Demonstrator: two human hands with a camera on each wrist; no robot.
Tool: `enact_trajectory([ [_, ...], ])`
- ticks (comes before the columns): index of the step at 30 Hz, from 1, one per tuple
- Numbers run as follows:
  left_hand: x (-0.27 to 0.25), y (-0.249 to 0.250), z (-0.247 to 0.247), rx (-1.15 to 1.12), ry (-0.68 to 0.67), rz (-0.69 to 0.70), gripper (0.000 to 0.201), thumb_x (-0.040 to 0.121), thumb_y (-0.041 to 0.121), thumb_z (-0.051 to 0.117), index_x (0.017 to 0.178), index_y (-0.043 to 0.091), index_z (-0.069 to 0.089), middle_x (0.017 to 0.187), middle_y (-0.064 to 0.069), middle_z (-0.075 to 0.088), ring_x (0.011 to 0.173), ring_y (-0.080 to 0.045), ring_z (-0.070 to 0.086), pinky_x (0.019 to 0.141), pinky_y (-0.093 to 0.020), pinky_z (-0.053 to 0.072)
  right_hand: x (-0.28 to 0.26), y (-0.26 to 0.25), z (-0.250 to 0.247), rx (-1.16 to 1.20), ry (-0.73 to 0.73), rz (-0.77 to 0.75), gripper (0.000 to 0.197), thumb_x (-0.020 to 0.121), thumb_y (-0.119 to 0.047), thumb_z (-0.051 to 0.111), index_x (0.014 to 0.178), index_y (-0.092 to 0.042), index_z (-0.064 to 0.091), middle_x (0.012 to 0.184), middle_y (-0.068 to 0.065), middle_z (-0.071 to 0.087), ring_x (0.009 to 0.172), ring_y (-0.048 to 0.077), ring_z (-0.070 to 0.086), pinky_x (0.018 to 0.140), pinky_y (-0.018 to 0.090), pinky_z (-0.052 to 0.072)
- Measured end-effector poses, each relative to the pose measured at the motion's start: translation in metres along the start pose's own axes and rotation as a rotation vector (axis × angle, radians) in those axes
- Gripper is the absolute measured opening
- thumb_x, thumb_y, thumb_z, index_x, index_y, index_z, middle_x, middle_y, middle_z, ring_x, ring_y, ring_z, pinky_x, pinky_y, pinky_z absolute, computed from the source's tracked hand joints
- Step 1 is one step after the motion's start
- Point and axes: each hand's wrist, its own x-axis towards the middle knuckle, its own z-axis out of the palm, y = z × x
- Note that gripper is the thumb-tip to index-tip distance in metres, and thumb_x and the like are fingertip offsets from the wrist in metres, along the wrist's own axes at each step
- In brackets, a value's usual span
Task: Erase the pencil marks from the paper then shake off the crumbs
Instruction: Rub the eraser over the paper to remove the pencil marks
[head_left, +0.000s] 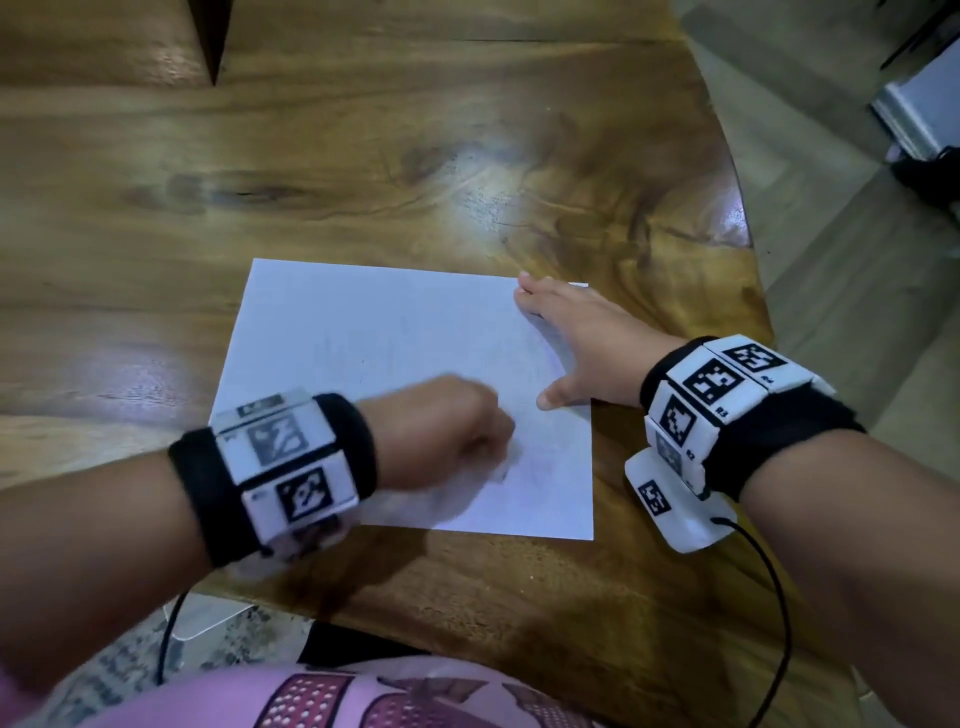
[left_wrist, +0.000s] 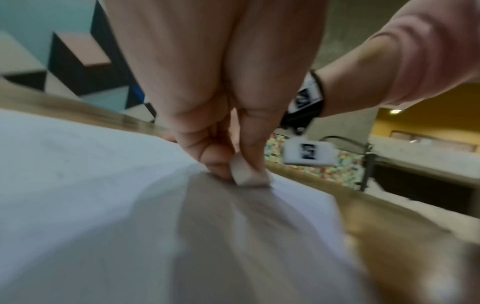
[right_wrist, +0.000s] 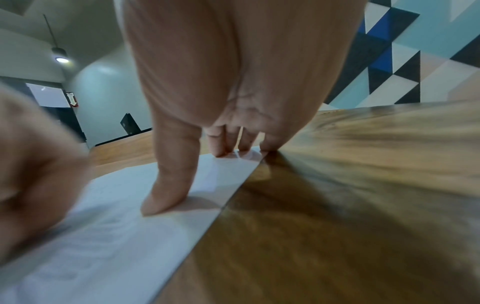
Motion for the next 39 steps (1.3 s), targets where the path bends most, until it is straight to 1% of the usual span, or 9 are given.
enact_trajectory([
  [4, 0.040, -0.008, -0.022, 0.054, 0.230, -0.162, 0.009, 0.081, 0.009, 0.053, 0.082, 0.009, 0.061, 0.078, -0.003, 0.049, 0.075, -0.020, 0.044, 0.068, -0.026, 0.031, 0.002, 0.001, 0.002, 0.025, 0.013, 0.012, 0.106, 0.069, -0.031, 0.080, 0.149, -0.017, 0.012, 0.159, -0.006, -0.003, 0.145, 0.011, 0.003, 0.111, 0.018, 0.003],
  [7, 0.015, 0.003, 0.004, 0.037, 0.056, -0.043, 0.012, 0.078, 0.013, 0.051, 0.068, 0.016, 0.055, 0.078, -0.007, 0.054, 0.073, -0.025, 0.051, 0.067, -0.032, 0.040, 0.003, 0.002, 0.002, 0.007, 0.009, 0.010, 0.106, 0.070, -0.032, 0.080, 0.149, -0.016, 0.011, 0.159, -0.005, -0.003, 0.145, 0.012, 0.002, 0.112, 0.019, 0.002],
  [10, -0.013, 0.012, 0.020, -0.073, -0.102, 0.006, 0.015, 0.083, 0.015, 0.054, 0.068, 0.016, 0.056, 0.079, -0.001, 0.050, 0.074, -0.020, 0.052, 0.066, -0.024, 0.035, 0.002, 0.001, 0.002, -0.002, 0.000, 0.014, 0.106, 0.071, -0.032, 0.078, 0.150, -0.016, 0.009, 0.159, -0.006, -0.005, 0.145, 0.011, 0.000, 0.112, 0.019, 0.001],
  [13, 0.013, -0.002, -0.004, 0.050, 0.087, -0.055, 0.014, 0.084, 0.014, 0.049, 0.079, 0.011, 0.062, 0.081, -0.003, 0.049, 0.079, -0.023, 0.050, 0.065, -0.022, 0.026, 0.002, 0.000, 0.001, 0.013, 0.000, 0.016, 0.105, 0.071, -0.030, 0.079, 0.150, -0.016, 0.009, 0.159, -0.007, -0.005, 0.145, 0.011, -0.001, 0.111, 0.018, 0.001],
  [16, 0.035, -0.012, -0.020, 0.105, 0.233, -0.127, 0.010, 0.079, 0.004, 0.053, 0.082, 0.010, 0.061, 0.081, -0.006, 0.052, 0.081, -0.028, 0.054, 0.068, -0.030, 0.036, 0.001, -0.002, 0.000, 0.034, -0.002, 0.033, 0.105, 0.071, -0.029, 0.079, 0.150, -0.017, 0.011, 0.158, -0.008, -0.004, 0.145, 0.011, 0.001, 0.111, 0.018, 0.004],
  [23, -0.009, 0.004, 0.008, 0.071, -0.062, 0.052, 0.011, 0.082, 0.008, 0.052, 0.072, 0.012, 0.057, 0.081, -0.003, 0.054, 0.075, -0.022, 0.052, 0.070, -0.038, 0.046, -0.001, -0.002, -0.001, 0.007, -0.009, 0.021, 0.104, 0.072, -0.030, 0.078, 0.150, -0.016, 0.009, 0.159, -0.006, -0.005, 0.145, 0.012, -0.001, 0.111, 0.018, 0.002],
  [29, 0.037, -0.007, -0.021, 0.103, 0.219, -0.134, 0.008, 0.082, 0.009, 0.052, 0.083, 0.008, 0.060, 0.080, -0.002, 0.045, 0.079, -0.025, 0.049, 0.063, -0.024, 0.025, 0.000, -0.003, -0.001, 0.021, -0.019, 0.032, 0.105, 0.072, -0.031, 0.078, 0.150, -0.017, 0.009, 0.158, -0.008, -0.005, 0.145, 0.011, 0.000, 0.111, 0.019, 0.003],
  [35, -0.015, 0.006, 0.009, 0.069, -0.069, 0.033, 0.014, 0.084, 0.016, 0.047, 0.073, 0.012, 0.056, 0.081, -0.002, 0.050, 0.074, -0.020, 0.048, 0.068, -0.032, 0.040, -0.001, -0.003, -0.002, 0.011, -0.016, 0.022, 0.104, 0.073, -0.030, 0.077, 0.150, -0.016, 0.009, 0.158, -0.007, -0.006, 0.145, 0.011, -0.001, 0.109, 0.016, 0.001],
  [39, 0.005, -0.018, -0.021, 0.071, 0.199, -0.107, 0.014, 0.081, 0.016, 0.051, 0.081, 0.010, 0.063, 0.082, -0.006, 0.054, 0.078, -0.024, 0.051, 0.068, -0.025, 0.032, -0.001, -0.003, -0.002, 0.021, -0.016, 0.029, 0.104, 0.073, -0.029, 0.077, 0.150, -0.016, 0.009, 0.158, -0.008, -0.006, 0.145, 0.010, -0.001, 0.111, 0.018, 0.003],
])
